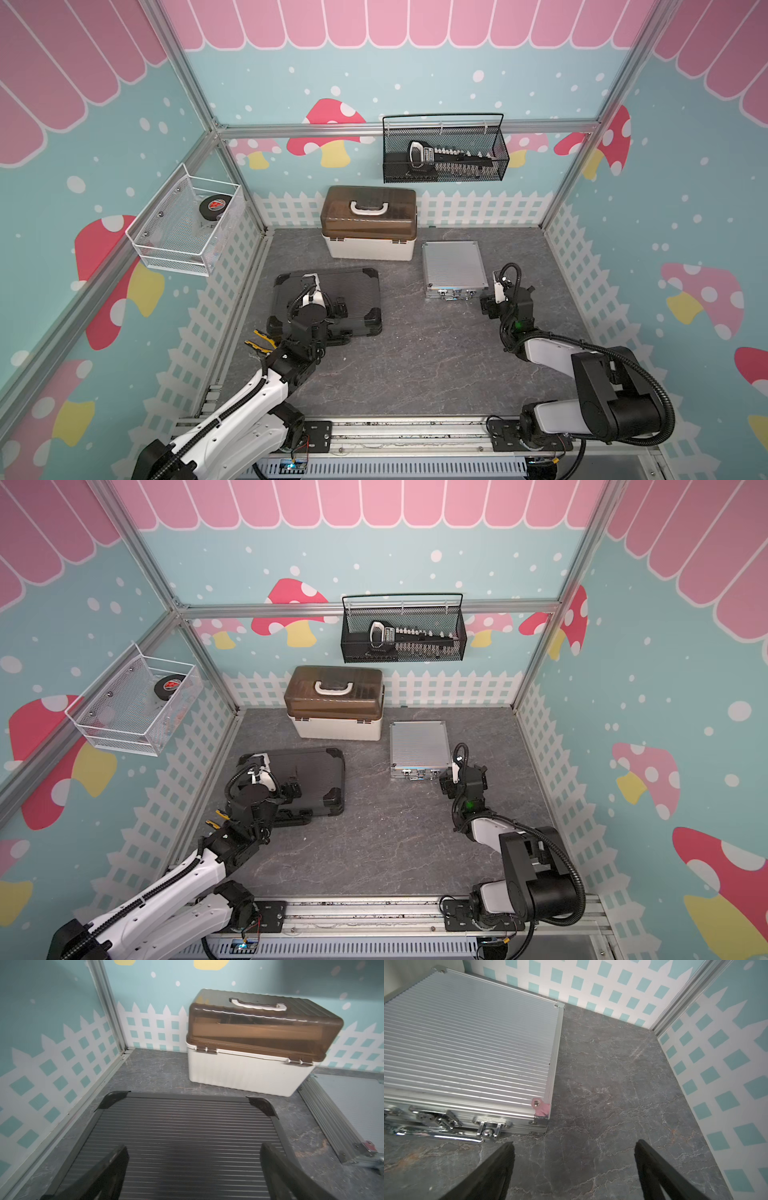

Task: Close the poker set cases
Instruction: Reset both arms

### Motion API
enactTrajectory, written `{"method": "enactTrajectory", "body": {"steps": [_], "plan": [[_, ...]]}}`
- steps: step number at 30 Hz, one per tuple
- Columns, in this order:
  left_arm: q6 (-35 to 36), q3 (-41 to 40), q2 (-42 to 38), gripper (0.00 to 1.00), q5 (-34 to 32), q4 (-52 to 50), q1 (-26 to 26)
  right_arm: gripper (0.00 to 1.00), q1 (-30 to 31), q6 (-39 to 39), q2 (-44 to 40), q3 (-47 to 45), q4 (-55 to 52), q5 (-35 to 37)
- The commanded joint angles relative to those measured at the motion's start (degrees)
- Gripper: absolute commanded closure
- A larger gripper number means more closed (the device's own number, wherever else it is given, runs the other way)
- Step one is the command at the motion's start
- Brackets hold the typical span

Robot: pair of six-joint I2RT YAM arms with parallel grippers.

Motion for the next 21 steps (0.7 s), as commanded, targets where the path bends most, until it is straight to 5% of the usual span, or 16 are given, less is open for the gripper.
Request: {"method": "enactTrajectory", "body": {"steps": [1, 5, 14, 21], "plan": [[2.5, -2.0, -2.1, 0.01, -2.3, 2.6, 1.9, 0.09, -0.5, -1.5, 3.0, -4.8, 15.8, 3.7], [4.7, -3.6, -1.7, 0.01, -3.0, 4.3, 5.8, 0.09, -2.4, 1.1, 5.6, -6.8, 21.7, 4.4], [9.9, -11.4, 8.5, 0.01, -1.4, 28.5, 10.5, 0.04, -3.4, 3.4, 7.5, -4.8, 19.0, 6.2], [6.2, -10.3, 21.6, 0.01, 8.8, 39.4, 17.6, 0.01, -3.4, 3.4, 7.4, -4.9, 18.8, 6.1]]}}
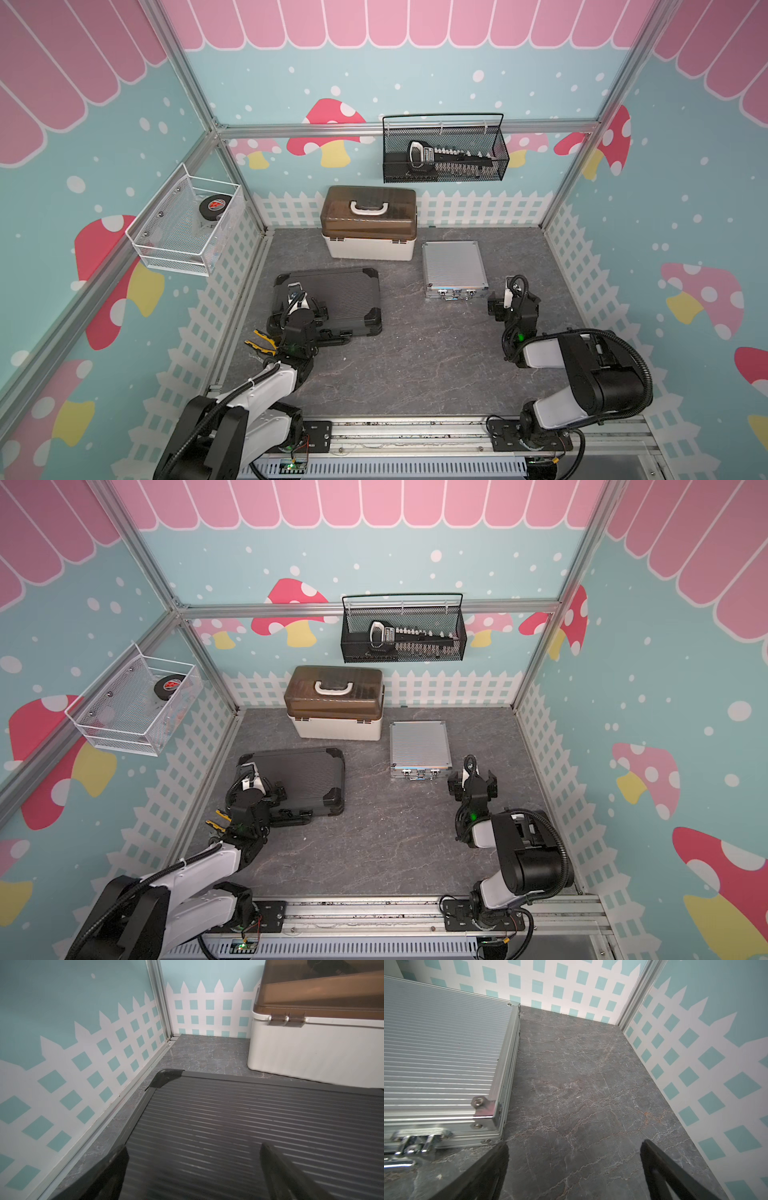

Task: Close the poker set cases
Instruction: Reset both arms

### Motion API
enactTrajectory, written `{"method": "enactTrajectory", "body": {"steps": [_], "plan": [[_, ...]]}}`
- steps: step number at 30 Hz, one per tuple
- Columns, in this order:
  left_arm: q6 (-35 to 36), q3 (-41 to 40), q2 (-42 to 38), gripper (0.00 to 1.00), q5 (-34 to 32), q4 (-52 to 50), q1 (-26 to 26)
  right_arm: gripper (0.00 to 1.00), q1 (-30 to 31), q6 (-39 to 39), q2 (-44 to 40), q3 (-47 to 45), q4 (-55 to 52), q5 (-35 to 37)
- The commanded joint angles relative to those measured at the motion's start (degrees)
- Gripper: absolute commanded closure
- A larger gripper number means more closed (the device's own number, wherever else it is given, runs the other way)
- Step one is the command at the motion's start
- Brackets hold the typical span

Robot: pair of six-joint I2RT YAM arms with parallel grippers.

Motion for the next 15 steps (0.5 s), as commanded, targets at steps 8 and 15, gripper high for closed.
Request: {"method": "enactTrajectory", "body": {"steps": [8, 15], "plan": [[2.8, 2.5, 11.2, 0.01, 8.1, 16.8, 4.3, 0.01, -0.2, 0.6, 0.0, 0.8, 2.0, 0.6], [-0.2, 7.0, 20.4, 0.01, 7.1, 16.3, 6.3, 0.01, -0.2, 0.6, 0.1, 0.8, 1.8, 0.5]]}}
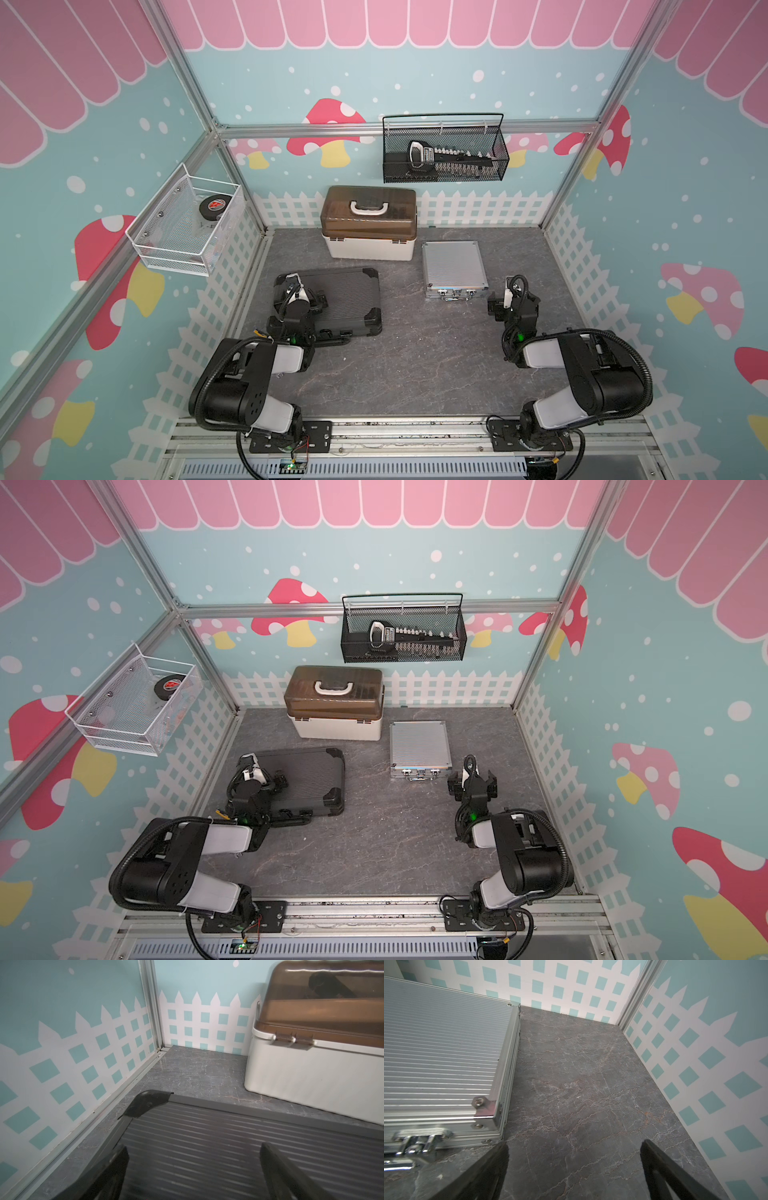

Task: Close the poker set cases
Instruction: Reset both arms

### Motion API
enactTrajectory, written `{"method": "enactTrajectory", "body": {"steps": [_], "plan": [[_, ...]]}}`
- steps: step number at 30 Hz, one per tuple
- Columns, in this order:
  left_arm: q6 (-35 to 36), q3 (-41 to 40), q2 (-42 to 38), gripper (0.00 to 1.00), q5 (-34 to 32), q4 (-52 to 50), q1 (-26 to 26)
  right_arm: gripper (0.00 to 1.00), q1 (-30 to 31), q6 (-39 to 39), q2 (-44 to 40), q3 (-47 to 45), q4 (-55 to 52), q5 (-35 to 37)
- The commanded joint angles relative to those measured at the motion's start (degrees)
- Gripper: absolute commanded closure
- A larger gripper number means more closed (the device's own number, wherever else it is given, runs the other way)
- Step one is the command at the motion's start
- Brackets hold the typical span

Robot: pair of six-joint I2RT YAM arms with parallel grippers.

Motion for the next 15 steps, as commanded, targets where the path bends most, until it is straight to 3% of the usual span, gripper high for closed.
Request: {"method": "enactTrajectory", "body": {"steps": [1, 15], "plan": [[-0.3, 3.3, 1.3, 0.01, -0.7, -5.4, 1.3, 0.01, -0.2, 0.5, 0.0, 0.8, 1.8, 0.5], [-0.9, 3.4, 1.0, 0.01, 0.3, -5.7, 1.9, 0.01, -0.4, 0.6, 0.1, 1.2, 1.2, -0.3]]}}
